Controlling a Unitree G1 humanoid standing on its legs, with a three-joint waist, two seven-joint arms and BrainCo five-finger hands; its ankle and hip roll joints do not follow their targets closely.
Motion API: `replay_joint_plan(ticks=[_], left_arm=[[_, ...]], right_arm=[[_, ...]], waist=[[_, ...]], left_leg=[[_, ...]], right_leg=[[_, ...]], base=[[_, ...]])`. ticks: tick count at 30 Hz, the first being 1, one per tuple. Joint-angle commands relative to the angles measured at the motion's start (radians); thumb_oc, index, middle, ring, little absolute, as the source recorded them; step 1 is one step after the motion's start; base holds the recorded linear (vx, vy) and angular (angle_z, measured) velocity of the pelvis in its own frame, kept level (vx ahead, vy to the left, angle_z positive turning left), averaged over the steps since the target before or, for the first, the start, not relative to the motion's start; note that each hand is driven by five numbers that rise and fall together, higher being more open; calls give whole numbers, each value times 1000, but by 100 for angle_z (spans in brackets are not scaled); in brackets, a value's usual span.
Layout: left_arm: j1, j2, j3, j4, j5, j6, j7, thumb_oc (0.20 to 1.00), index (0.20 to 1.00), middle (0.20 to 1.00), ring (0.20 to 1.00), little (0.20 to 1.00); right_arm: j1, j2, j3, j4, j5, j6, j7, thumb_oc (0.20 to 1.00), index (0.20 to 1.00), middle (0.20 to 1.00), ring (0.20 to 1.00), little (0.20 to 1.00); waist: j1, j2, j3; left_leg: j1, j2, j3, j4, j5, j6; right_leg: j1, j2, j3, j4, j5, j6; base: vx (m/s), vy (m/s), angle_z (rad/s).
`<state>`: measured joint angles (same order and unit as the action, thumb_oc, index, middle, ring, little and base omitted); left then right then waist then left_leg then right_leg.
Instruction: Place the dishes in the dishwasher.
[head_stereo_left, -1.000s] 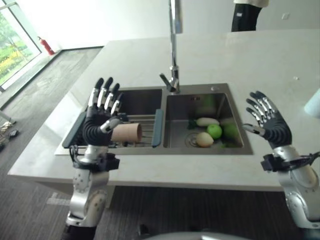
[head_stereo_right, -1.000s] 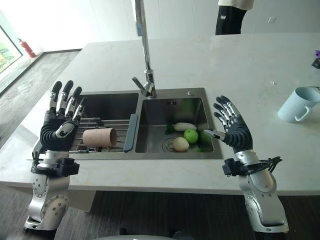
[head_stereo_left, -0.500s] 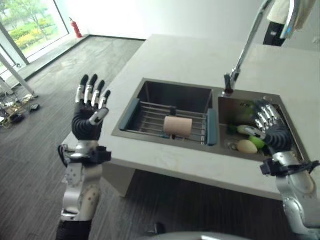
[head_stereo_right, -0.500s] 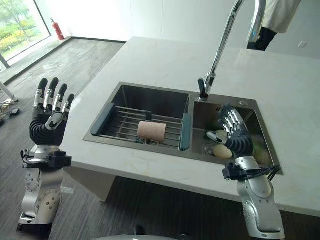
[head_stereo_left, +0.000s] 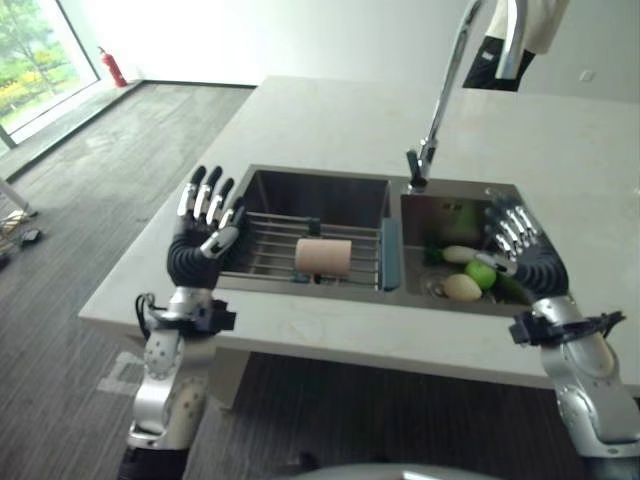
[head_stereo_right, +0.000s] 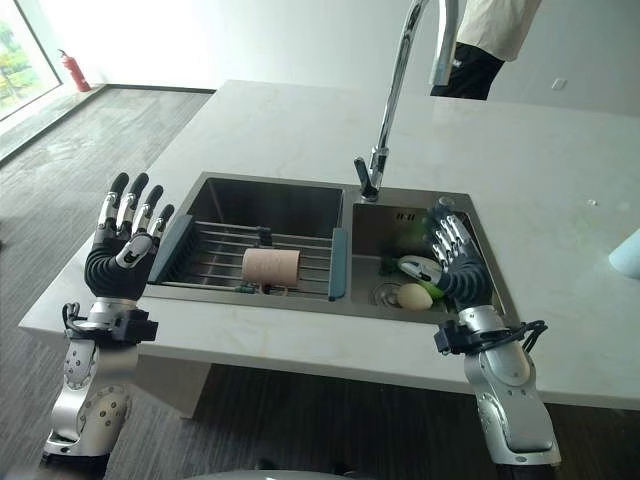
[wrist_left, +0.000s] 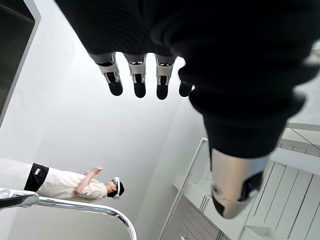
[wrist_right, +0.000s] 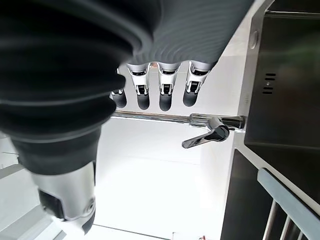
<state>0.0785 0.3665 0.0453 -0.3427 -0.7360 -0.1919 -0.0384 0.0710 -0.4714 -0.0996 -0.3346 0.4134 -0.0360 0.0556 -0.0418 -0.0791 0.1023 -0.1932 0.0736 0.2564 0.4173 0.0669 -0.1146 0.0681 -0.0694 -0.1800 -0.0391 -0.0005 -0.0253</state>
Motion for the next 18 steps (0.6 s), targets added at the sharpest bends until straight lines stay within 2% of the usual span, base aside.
replay_joint_plan(ticks=[1,2,3,4,6,7,9,11,13,15,17,18], left_arm=[[-13,23,33,-33,-20,-34,-12,1000,1000,1000,1000,1000],[-1,27,44,-35,0,-76,6,1000,1000,1000,1000,1000],[1,30,48,-33,1,-83,12,1000,1000,1000,1000,1000],[-3,36,51,-19,-2,-99,22,1000,1000,1000,1000,1000],[-8,34,49,-12,11,-102,24,1000,1000,1000,1000,1000],[-5,33,43,-12,36,-80,30,1000,1000,1000,1000,1000],[-17,46,36,2,82,-59,60,1000,1000,1000,1000,1000],[-27,72,45,8,159,-64,51,1000,1000,1000,1000,1000],[-56,121,65,18,321,-54,84,1000,1000,1000,1000,1000],[-86,160,72,29,396,-4,88,1000,1000,1000,1000,1000],[-129,238,77,82,489,48,87,1000,1000,1000,1000,1000],[-139,258,78,90,509,55,89,1000,1000,1000,1000,1000]], right_arm=[[-28,-34,-64,-47,24,-63,-9,1000,1000,1000,1000,1000],[-14,-36,-79,-43,36,-69,17,1000,1000,1000,1000,1000],[-9,-38,-85,-41,40,-71,27,1000,1000,1000,1000,1000],[2,-38,-89,-33,32,-86,52,1000,1000,1000,1000,1000],[1,-38,-89,-31,23,-89,54,1000,1000,1000,1000,1000],[-10,-43,-86,-31,25,-83,49,1000,1000,1000,1000,1000],[-22,-46,-87,-37,19,-66,27,1000,1000,1000,1000,1000],[-21,-49,-90,-52,38,-47,11,1000,1000,1000,1000,1000],[-15,-48,-78,-63,35,-37,7,1000,1000,1000,1000,1000],[-23,-50,-72,-64,33,-28,5,1000,1000,1000,1000,1000],[-47,-62,-64,-57,34,-14,9,1000,1000,1000,1000,1000],[-52,-64,-63,-55,33,-10,6,1000,1000,1000,1000,1000]], waist=[[-26,25,18],[-34,47,6],[-38,53,3],[-37,68,-7],[-36,71,-11],[-38,79,-15],[-45,84,-22],[-43,89,-33],[-47,91,-38],[-47,89,-42],[-48,89,-49],[-49,90,-50]], left_leg=[[136,126,15,-104,23,-13],[204,165,29,-307,44,-16],[222,168,29,-359,46,-16],[261,171,-12,-505,51,-22],[252,171,-42,-505,31,-26],[250,189,-45,-505,26,-40],[256,188,-2,-505,25,-43],[264,168,-11,-505,9,-33],[281,148,-1,-505,-10,-17],[286,133,-2,-505,-24,-8],[296,115,-6,-505,-41,4],[299,111,-4,-505,-44,7]], right_leg=[[20,9,0,-48,49,76],[12,9,-8,-48,37,94],[9,7,-8,-48,35,99],[9,-1,2,-48,27,110],[9,-7,1,-48,23,112],[9,-16,-2,-48,15,114],[14,-35,-34,-48,18,126],[22,-54,-46,-48,20,136],[28,-79,-54,-48,30,153],[27,-91,-52,-48,35,164],[27,-105,-47,-48,42,179],[27,-109,-46,-48,44,182]], base=[[158,187,-11],[157,224,-18],[221,334,-15],[135,218,-8],[104,212,-10],[92,246,-18],[116,274,-11],[155,290,14],[139,274,16],[91,191,-4],[93,151,-7],[67,93,-12]])
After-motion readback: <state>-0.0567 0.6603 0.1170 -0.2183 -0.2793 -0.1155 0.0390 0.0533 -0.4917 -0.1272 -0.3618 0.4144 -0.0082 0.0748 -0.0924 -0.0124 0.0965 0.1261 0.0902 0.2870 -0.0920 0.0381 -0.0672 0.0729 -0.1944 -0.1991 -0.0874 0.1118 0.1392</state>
